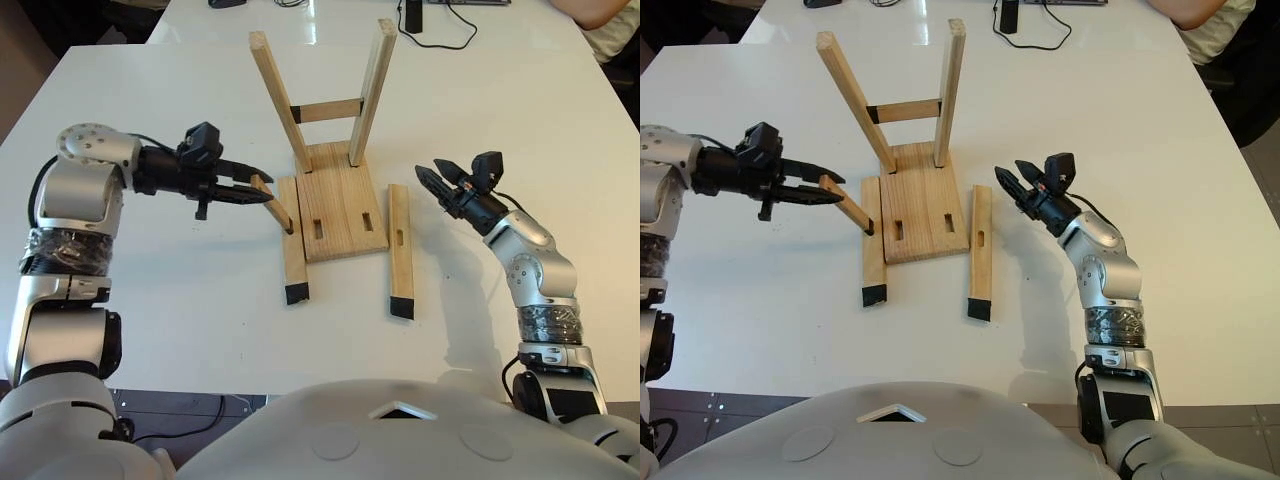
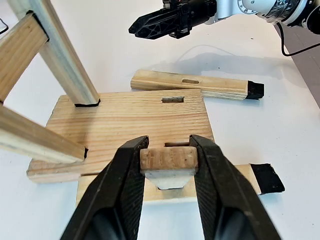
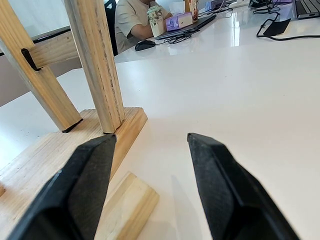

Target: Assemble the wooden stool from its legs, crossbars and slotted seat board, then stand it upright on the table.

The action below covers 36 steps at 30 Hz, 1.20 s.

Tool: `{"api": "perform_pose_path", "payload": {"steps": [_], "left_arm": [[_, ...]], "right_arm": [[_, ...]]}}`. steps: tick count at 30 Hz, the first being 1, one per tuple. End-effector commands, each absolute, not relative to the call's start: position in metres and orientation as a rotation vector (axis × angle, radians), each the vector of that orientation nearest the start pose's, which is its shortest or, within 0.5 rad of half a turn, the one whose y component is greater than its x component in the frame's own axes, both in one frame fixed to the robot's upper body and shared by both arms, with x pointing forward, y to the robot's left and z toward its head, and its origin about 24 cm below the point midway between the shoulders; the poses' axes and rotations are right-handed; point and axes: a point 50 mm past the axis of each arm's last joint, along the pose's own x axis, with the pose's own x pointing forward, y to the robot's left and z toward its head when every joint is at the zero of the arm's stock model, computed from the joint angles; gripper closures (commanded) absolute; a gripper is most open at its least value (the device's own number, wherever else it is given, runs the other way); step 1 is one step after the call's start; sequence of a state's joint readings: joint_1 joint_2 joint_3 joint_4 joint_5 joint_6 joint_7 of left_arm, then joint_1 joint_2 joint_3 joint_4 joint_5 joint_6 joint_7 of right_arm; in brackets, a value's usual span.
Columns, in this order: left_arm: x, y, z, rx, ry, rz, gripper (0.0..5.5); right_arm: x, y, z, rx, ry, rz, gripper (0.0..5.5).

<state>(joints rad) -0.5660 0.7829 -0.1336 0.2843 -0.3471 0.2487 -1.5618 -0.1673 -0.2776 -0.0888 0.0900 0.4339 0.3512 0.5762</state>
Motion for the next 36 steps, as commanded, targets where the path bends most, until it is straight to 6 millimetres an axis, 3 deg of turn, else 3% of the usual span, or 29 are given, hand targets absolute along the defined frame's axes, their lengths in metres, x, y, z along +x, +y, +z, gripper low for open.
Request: {"api": "perform_pose_path", "payload": {"steps": [1,6,12,20,29,36], "left_arm": [[0.296,0.197,0.138,0.454,0.388,-1.492,4.2],[0.287,0.186,0.118,0.478,0.442,-1.497,4.2],[0.285,0.22,0.089,0.397,0.561,-1.4,4.2],[0.295,0.24,0.092,0.322,0.493,-1.264,4.2],[0.306,0.221,0.077,0.297,0.507,-1.325,4.2],[0.297,0.231,0.068,0.299,0.537,-1.325,4.2]], "right_arm": [[0.277,-0.18,0.053,0.254,0.183,0.523,2.86],[0.271,-0.179,0.046,0.283,0.19,0.478,2.86],[0.273,-0.18,0.046,0.303,0.186,0.436,2.86],[0.281,-0.182,0.05,0.307,0.181,0.431,2.86],[0.287,-0.177,0.048,0.316,0.187,0.435,2.86],[0.285,-0.182,0.043,0.327,0.202,0.404,2.86]]}}
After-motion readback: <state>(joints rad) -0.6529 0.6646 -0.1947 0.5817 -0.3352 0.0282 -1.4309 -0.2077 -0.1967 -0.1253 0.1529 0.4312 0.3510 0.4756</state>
